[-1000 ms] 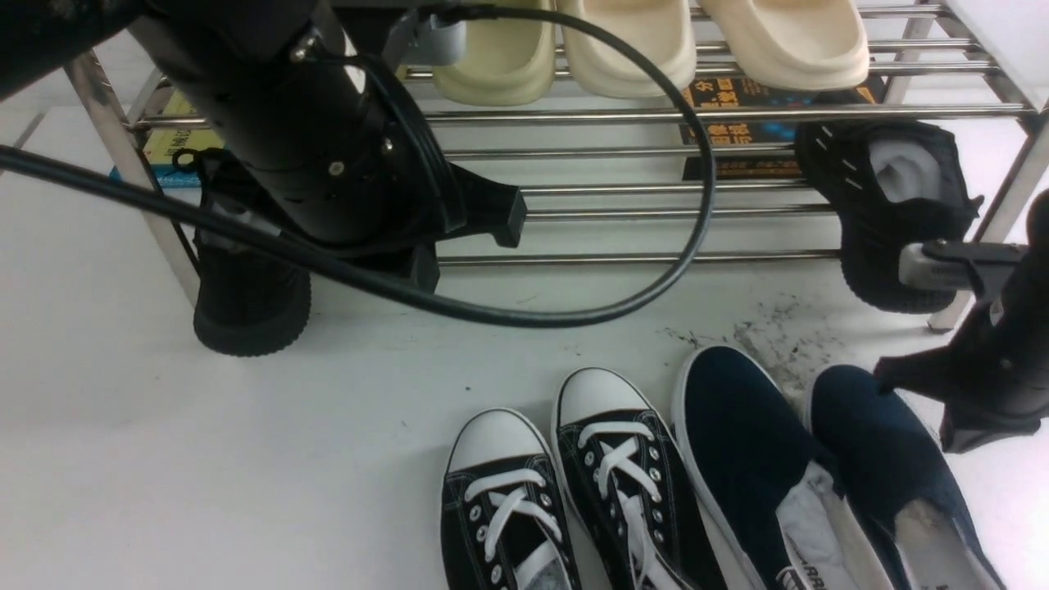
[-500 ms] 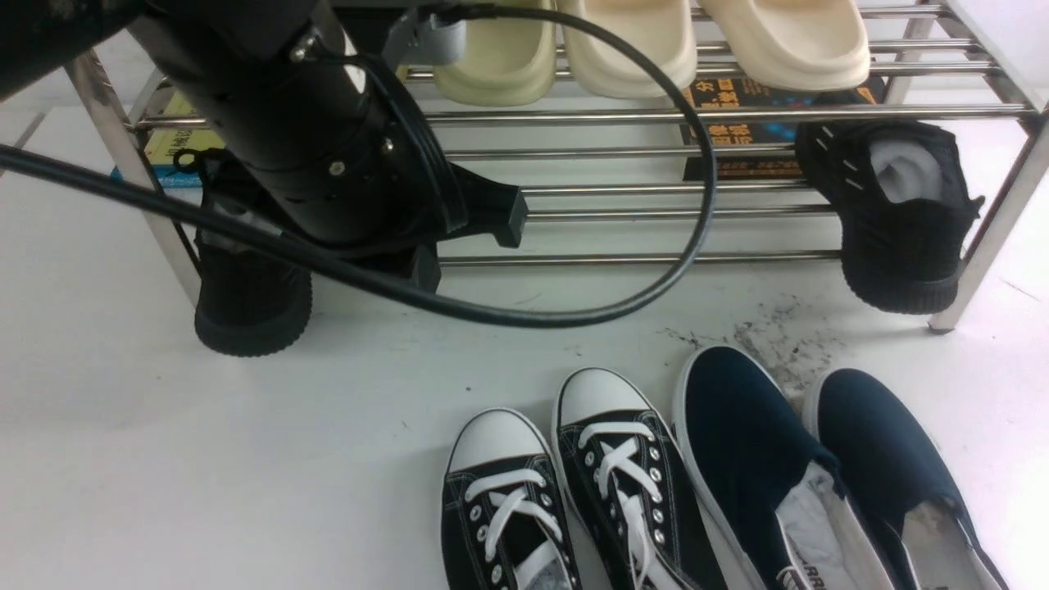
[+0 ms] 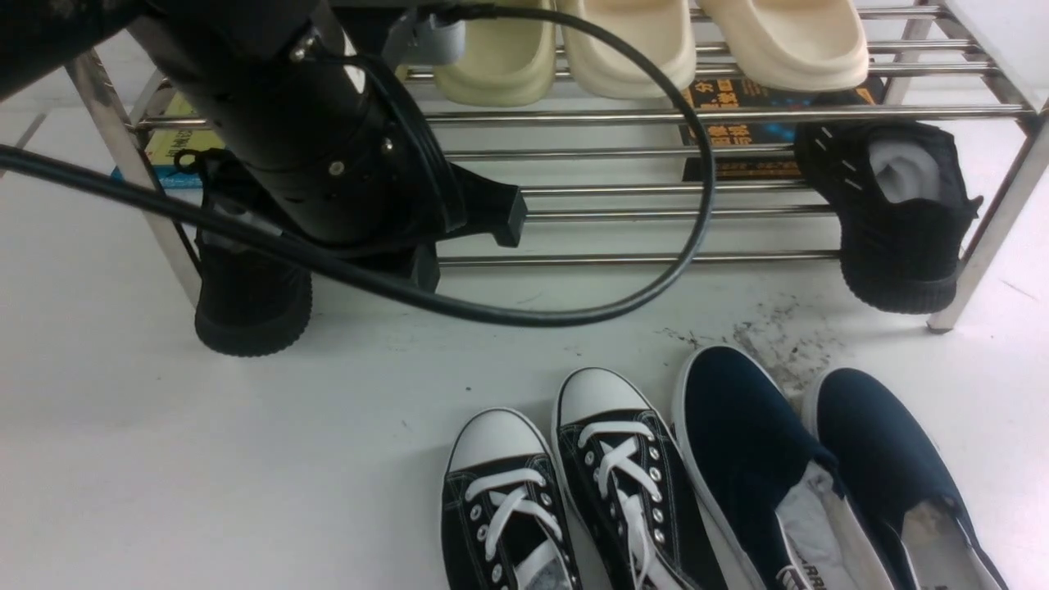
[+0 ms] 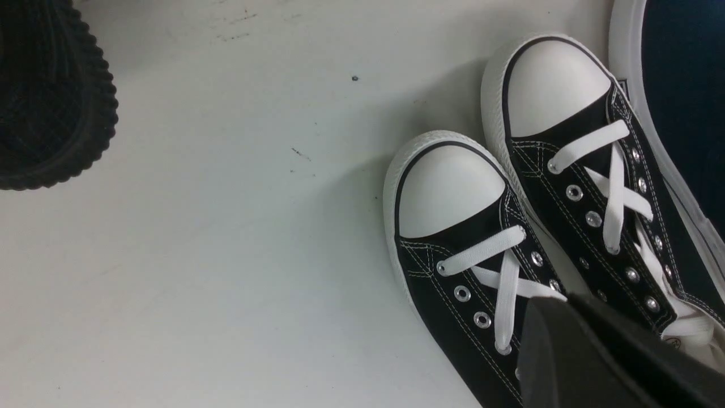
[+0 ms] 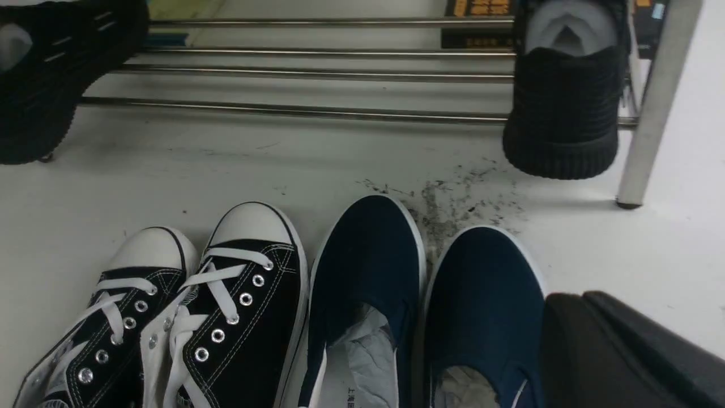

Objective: Take the shoes off the shelf with your hand on the white table.

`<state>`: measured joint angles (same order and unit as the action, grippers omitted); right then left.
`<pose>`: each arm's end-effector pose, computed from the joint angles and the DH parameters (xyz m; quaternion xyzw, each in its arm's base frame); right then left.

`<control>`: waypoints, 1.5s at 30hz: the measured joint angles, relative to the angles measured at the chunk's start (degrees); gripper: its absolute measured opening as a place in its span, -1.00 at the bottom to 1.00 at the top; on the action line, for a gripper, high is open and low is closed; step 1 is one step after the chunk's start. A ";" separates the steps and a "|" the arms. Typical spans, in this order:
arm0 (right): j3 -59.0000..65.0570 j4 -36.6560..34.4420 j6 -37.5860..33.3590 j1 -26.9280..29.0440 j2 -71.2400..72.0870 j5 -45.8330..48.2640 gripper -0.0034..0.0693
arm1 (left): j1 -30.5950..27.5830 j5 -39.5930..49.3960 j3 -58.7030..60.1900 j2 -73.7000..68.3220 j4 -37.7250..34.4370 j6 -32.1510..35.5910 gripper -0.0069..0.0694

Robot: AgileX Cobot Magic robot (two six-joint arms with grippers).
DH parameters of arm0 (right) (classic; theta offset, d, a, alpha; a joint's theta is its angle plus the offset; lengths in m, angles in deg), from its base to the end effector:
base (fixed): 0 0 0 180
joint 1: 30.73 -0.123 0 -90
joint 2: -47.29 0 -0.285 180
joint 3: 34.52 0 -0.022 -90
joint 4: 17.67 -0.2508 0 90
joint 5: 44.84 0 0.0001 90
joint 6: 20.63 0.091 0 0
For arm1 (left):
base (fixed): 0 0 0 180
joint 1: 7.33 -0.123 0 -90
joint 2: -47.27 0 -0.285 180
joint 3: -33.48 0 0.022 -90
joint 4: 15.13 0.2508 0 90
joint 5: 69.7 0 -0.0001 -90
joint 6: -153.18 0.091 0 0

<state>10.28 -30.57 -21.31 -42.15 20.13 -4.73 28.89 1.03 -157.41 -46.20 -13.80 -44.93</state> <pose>0.0581 0.0251 0.3188 -0.0562 0.8228 0.1595 0.5426 0.2463 -0.1780 0.3804 0.1543 0.9606 -0.0951 0.2106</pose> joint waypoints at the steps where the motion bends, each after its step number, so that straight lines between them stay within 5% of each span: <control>1: 1.88 -0.97 -1.69 0.00 0.00 -1.89 -0.85 | 0.00 0.00 0.00 0.00 0.00 0.00 -0.73; 9: 5.69 -4.26 -8.97 0.00 -0.10 -9.50 -0.83 | 0.00 0.00 0.00 0.00 0.00 0.00 -0.70; 36: 7.02 -5.56 -9.29 -1.45 -0.05 -10.57 -0.74 | 0.00 0.00 0.00 0.00 4.52 0.00 -0.65; 45: 19.12 2.65 -9.29 -0.08 8.74 -17.93 -0.72 | 0.00 0.00 0.00 0.00 4.92 0.00 -0.63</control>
<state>29.40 -27.91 -30.60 -42.24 28.87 -22.66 28.89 1.03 -157.41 -46.20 -8.88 -44.93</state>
